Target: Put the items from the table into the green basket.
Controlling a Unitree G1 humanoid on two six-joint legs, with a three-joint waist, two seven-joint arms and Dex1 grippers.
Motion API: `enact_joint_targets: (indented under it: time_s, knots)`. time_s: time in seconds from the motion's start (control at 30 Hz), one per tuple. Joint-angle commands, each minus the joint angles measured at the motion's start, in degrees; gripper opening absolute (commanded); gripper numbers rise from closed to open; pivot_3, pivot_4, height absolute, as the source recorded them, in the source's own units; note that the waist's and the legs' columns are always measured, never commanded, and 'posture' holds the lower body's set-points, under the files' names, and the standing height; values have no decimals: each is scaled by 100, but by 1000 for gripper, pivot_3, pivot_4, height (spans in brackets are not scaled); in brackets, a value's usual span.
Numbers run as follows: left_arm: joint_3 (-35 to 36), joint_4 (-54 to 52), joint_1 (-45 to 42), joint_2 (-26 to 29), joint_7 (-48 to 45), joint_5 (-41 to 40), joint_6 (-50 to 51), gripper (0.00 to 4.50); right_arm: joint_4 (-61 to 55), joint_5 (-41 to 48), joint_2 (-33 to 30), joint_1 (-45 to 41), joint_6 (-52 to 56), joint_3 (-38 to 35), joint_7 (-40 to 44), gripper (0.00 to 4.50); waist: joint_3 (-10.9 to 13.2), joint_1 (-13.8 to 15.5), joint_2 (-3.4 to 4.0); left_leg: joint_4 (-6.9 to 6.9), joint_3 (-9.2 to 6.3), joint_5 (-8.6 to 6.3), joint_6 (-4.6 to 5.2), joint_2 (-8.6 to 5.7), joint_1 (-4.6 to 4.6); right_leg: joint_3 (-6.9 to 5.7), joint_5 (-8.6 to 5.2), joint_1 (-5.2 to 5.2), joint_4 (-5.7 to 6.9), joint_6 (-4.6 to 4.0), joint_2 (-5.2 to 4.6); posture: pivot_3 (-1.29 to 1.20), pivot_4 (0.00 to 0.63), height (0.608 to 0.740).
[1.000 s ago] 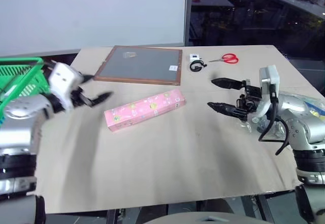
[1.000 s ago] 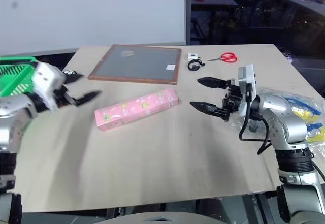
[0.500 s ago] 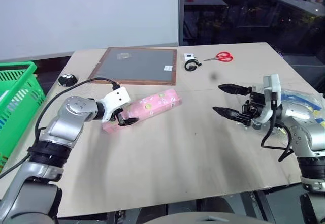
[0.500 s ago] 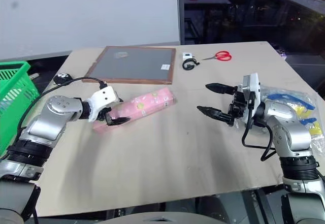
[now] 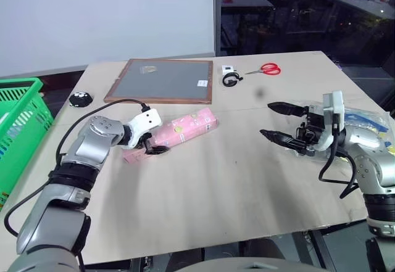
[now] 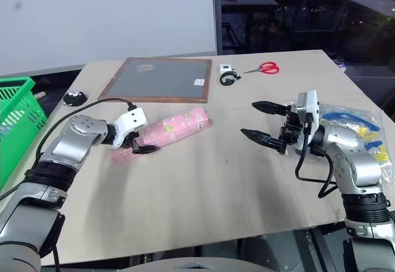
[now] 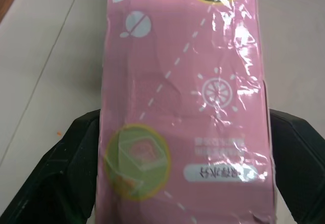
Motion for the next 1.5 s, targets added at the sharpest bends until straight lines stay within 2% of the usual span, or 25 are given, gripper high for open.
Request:
enact_joint_targets:
  time_s: [0.03,0.1,0.17,0.23,0.33,0.4,0.47,0.57,0.63,0.7,0.77,0.87,1.07,1.1,1.13,1.2,1.27,1.37,1.43,1.5]
  knots:
    - [27,-119,128,-59,-221,-103,184,3327,-141,22,-79,-47,-71,-121,24,4500,-7,-2,12,0,0,0,0,-1,-1,0,0,0,0,0,-1,-11,0,740]
    - [201,-93,151,-89,50,-75,148,2394,-149,43,-73,-61,-56,-117,26,4500,-11,-6,18,0,0,0,0,-2,0,0,0,0,-1,0,-2,-7,0,740]
    - [460,-15,105,-166,393,-94,-19,1654,-155,60,-70,-71,-40,-109,33,4500,-18,2,30,0,-1,0,0,-2,1,0,-1,0,0,1,-2,-4,0,740]
    - [825,92,-30,-312,813,-210,-110,1654,-156,64,-72,-75,-45,-97,59,4500,-19,31,32,0,-4,1,1,-2,4,-1,-2,3,3,4,-2,-3,0,740]
    - [1850,137,-493,-543,1746,-683,-374,1654,-178,144,-71,-112,2,-95,119,4500,-13,46,23,8,-14,3,1,-2,3,-9,-3,7,5,7,0,0,0,740]
    - [2248,82,-675,-508,2200,-771,-455,1654,-198,192,-77,-148,37,-90,171,4500,5,36,-14,27,-28,3,1,4,-10,-22,-1,6,7,7,5,8,0,740]
    - [2593,118,-846,-395,2730,-755,-533,1654,-228,296,-59,-196,111,-95,214,4500,4,10,-14,29,-30,2,0,5,-13,-26,10,6,5,-12,4,12,0,740]
    - [3160,602,-1132,148,4202,-328,-714,1654,-224,483,15,-283,185,-98,293,4500,4,-67,-14,26,-22,0,0,0,-9,-21,12,6,3,-15,-5,28,0,740]
    - [3458,1366,-1040,904,5165,29,-979,1654,-79,527,76,-374,149,-108,373,4500,4,-170,-13,3,-22,-1,1,0,0,-19,12,1,2,-15,-7,36,0,740]
    - [3558,2020,-883,1498,5563,183,-1161,1654,-4,582,121,-447,158,-129,399,4500,4,-190,-13,-19,-21,-2,1,2,1,-18,12,-14,4,-16,-7,43,0,740]
    - [3498,2432,-809,1832,5760,303,-1313,1654,30,628,150,-491,175,-145,422,4500,4,-163,-12,-30,-23,-2,1,2,-4,-20,11,-21,3,-17,-7,43,0,740]
    - [3272,3112,-524,2432,5877,610,-1462,1654,98,679,212,-581,160,-134,496,4500,3,15,-18,-27,-31,-1,0,-11,-18,-39,10,-20,2,-15,-24,63,0,740]
    - [2927,3705,-436,2644,5841,782,-1554,1654,66,720,286,-602,191,-157,494,4500,-15,364,-47,-8,-35,3,-5,-14,-11,-49,-3,1,1,4,-24,62,0,740]
    - [2883,3747,-434,2640,5869,799,-1524,2216,68,723,285,-593,186,-165,510,4500,-19,402,-52,-6,-36,7,-10,-13,-8,-52,-4,6,1,5,-24,62,0,740]
    - [2822,3763,-431,2647,5923,837,-1510,2471,68,724,282,-583,180,-172,517,4500,-20,421,-54,-6,-35,12,-20,-13,-8,-52,-4,7,1,6,-24,59,0,740]
    - [2724,3732,-463,2636,6009,892,-1546,3500,64,736,273,-566,181,-190,520,4500,-26,434,-64,-6,-34,16,-26,-11,-6,-52,-4,7,2,7,-23,57,0,740]
    - [2986,3590,-630,2468,5863,507,-1713,4413,34,743,257,-529,187,-206,511,4500,-27,431,-65,-6,-34,16,-26,-10,-3,-52,-3,7,4,6,-22,55,0,740]
    - [3415,3222,-855,2041,5187,-262,-2023,4413,-6,732,242,-447,177,-225,508,4500,-34,445,-76,-7,-36,17,-27,-8,-4,-55,6,7,6,-10,-21,49,0,740]
    - [3618,2557,-729,1559,4071,-1026,-1668,4413,13,699,229,-394,151,-236,513,4500,-42,444,-71,-7,-35,17,-27,-9,-6,-55,10,7,4,-16,-23,46,0,740]
    - [3641,1363,-163,1110,2900,-1825,-1096,4413,37,667,201,-332,124,-256,522,4500,-50,411,-46,-7,-32,17,-27,-12,-8,-53,10,7,3,-17,-26,44,0,740]
